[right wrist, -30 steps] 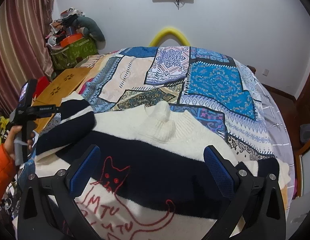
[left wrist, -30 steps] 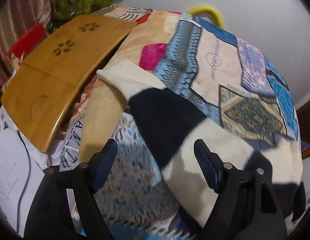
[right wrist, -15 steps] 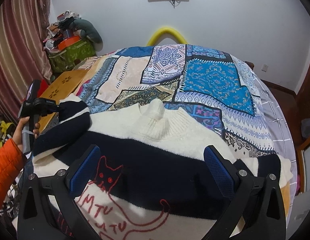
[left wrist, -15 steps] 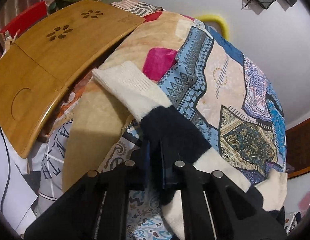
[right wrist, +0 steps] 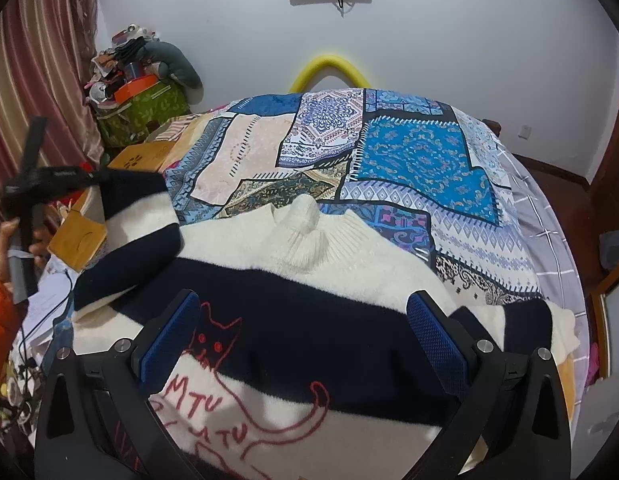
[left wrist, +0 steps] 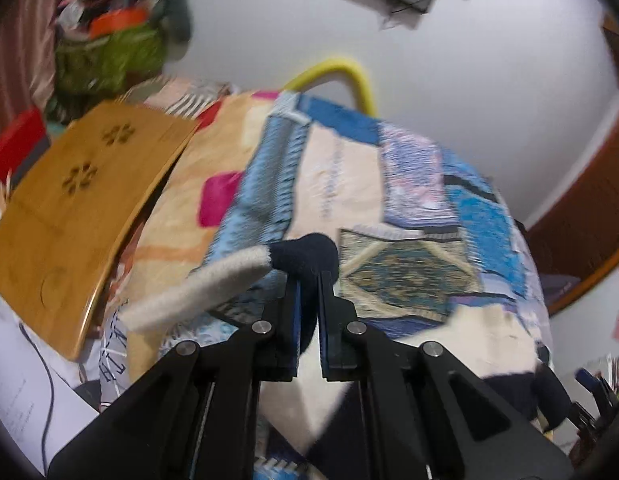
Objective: Fold small clothes
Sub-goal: 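Lift the sleeve with the left tool and fold it across the sweater body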
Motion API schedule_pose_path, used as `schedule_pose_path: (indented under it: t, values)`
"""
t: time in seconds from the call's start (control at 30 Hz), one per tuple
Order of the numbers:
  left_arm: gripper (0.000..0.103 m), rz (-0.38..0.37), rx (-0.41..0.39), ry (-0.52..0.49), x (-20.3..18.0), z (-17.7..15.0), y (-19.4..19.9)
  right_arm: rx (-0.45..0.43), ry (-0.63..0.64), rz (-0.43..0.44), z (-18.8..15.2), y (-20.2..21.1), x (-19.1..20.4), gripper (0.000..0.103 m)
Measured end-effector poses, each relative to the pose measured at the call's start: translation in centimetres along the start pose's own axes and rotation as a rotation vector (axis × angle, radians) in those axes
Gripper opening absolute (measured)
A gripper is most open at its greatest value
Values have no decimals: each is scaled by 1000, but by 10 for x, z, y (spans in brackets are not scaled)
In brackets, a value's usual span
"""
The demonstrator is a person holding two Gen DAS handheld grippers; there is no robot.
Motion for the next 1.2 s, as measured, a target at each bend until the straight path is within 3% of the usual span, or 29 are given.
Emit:
schedule_pose_path:
  t: [0.3, 0.63, 1.2]
  values:
    - [6, -109, -68, -131, -84, -10, 67, -7, -15, -15, -6, 17, -10, 103]
    - [6, -189, -86, -287, -171, -45, 102, -39, -16, -29, -14, 44, -22, 103]
    - [6, -225, 138, -361, -238, -146, 54, -30, -82, -11, -46, 60, -49, 103]
Point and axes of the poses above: each gripper's, at about its wrist camera, not at the fingertips, and y roughly against the way its jaws point, x to its left, z to its top, the point moved 6 cm from there along -y, roughly the way its jaws point, and after that the axes turned 7 degrees about y, right-handed, at the moved point
